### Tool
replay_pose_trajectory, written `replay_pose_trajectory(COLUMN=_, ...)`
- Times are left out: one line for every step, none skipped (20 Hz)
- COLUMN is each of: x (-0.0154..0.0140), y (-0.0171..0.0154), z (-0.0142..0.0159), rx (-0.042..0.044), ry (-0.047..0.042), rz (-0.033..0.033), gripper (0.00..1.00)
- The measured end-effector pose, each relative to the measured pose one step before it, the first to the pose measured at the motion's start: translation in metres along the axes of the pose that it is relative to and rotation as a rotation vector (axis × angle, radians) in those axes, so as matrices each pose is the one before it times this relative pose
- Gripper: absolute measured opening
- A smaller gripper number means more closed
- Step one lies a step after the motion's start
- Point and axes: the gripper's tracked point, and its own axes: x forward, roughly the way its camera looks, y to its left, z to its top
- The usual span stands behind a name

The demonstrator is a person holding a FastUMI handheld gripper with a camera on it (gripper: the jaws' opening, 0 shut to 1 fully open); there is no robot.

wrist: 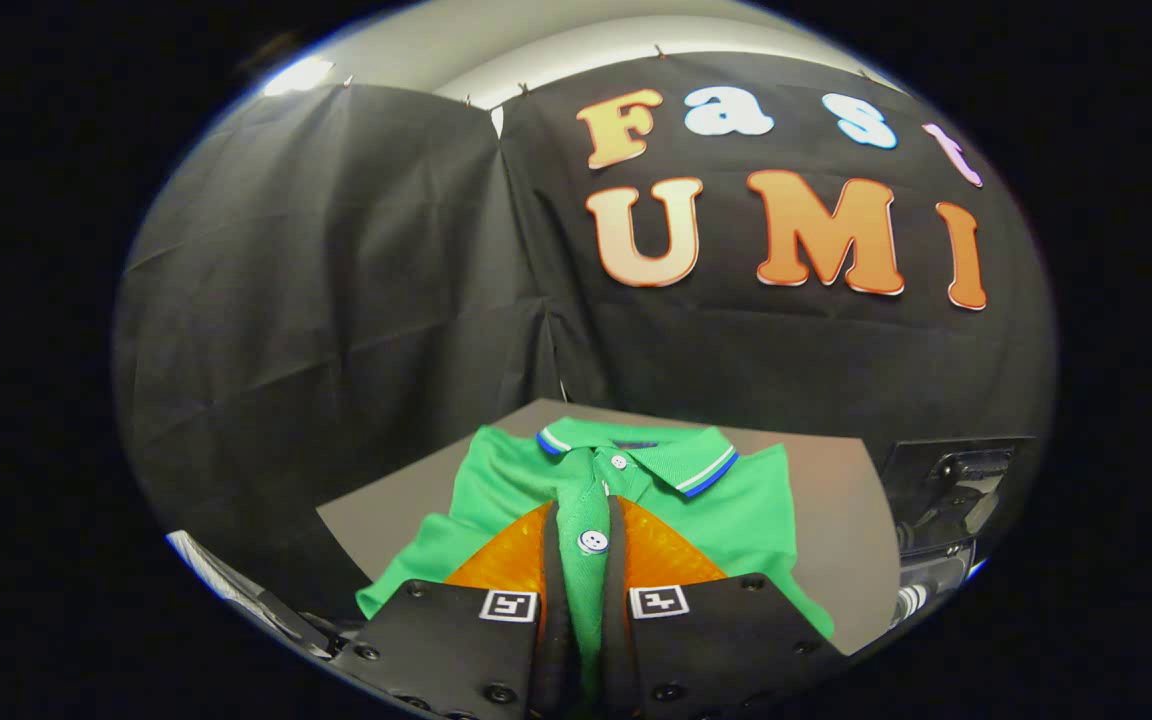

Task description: Put the clothes into the washing machine and then close the washing machine lid.

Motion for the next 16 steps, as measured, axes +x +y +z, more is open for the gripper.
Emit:
replay_pose_trajectory(x=-0.00801, y=-0.0046, z=0.00908, rx=-0.01042, ry=-0.02905, rz=-0.00663, gripper=0.2)
replay_pose_trajectory(x=-0.01333, y=-0.00277, z=0.00328, rx=-0.0067, ry=-0.02168, rz=-0.00846, gripper=0.2)
replay_pose_trajectory(x=-0.00939, y=-0.00337, z=0.00844, rx=0.00419, ry=-0.01905, rz=-0.00255, gripper=0.2)
replay_pose_trajectory(x=-0.00663, y=-0.00352, z=0.00826, rx=0.01237, ry=-0.02132, rz=-0.00218, gripper=0.2)
replay_pose_trajectory(x=-0.00506, y=-0.00549, z=0.01053, rx=0.01426, ry=-0.02155, rz=-0.00345, gripper=0.2)
replay_pose_trajectory(x=-0.00514, y=-0.00868, z=0.01012, rx=0.01067, ry=-0.0177, rz=-0.00731, gripper=0.2)
replay_pose_trajectory(x=-0.0057, y=-0.00912, z=0.0084, rx=0.0071, ry=-0.01994, rz=-0.00848, gripper=0.2)
replay_pose_trajectory(x=-0.0052, y=-0.00778, z=0.01007, rx=0.00293, ry=-0.01942, rz=-0.00913, gripper=0.2)
replay_pose_trajectory(x=-0.00563, y=-0.01028, z=0.00724, rx=-0.00224, ry=-0.01861, rz=-0.01274, gripper=0.2)
replay_pose_trajectory(x=-0.00533, y=-0.00885, z=0.00912, rx=-0.00418, ry=-0.01887, rz=-0.01609, gripper=0.2)
replay_pose_trajectory(x=-0.00783, y=-0.01105, z=0.00618, rx=-0.00053, ry=-0.01424, rz=-0.01617, gripper=0.2)
replay_pose_trajectory(x=-0.00629, y=-0.0109, z=0.00309, rx=0.00314, ry=-0.01263, rz=-0.01314, gripper=0.2)
replay_pose_trajectory(x=-0.00662, y=-0.01041, z=0.00438, rx=0.00384, ry=-0.0077, rz=-0.01295, gripper=0.2)
replay_pose_trajectory(x=-0.00613, y=-0.01071, z=0.00151, rx=0.00315, ry=-0.00332, rz=-0.01458, gripper=0.2)
replay_pose_trajectory(x=-0.00555, y=-0.01203, z=0.00305, rx=0.00319, ry=-0.00523, rz=-0.01366, gripper=0.2)
replay_pose_trajectory(x=-0.00439, y=-0.01311, z=0.00244, rx=0.00137, ry=-0.00233, rz=-0.01528, gripper=0.2)
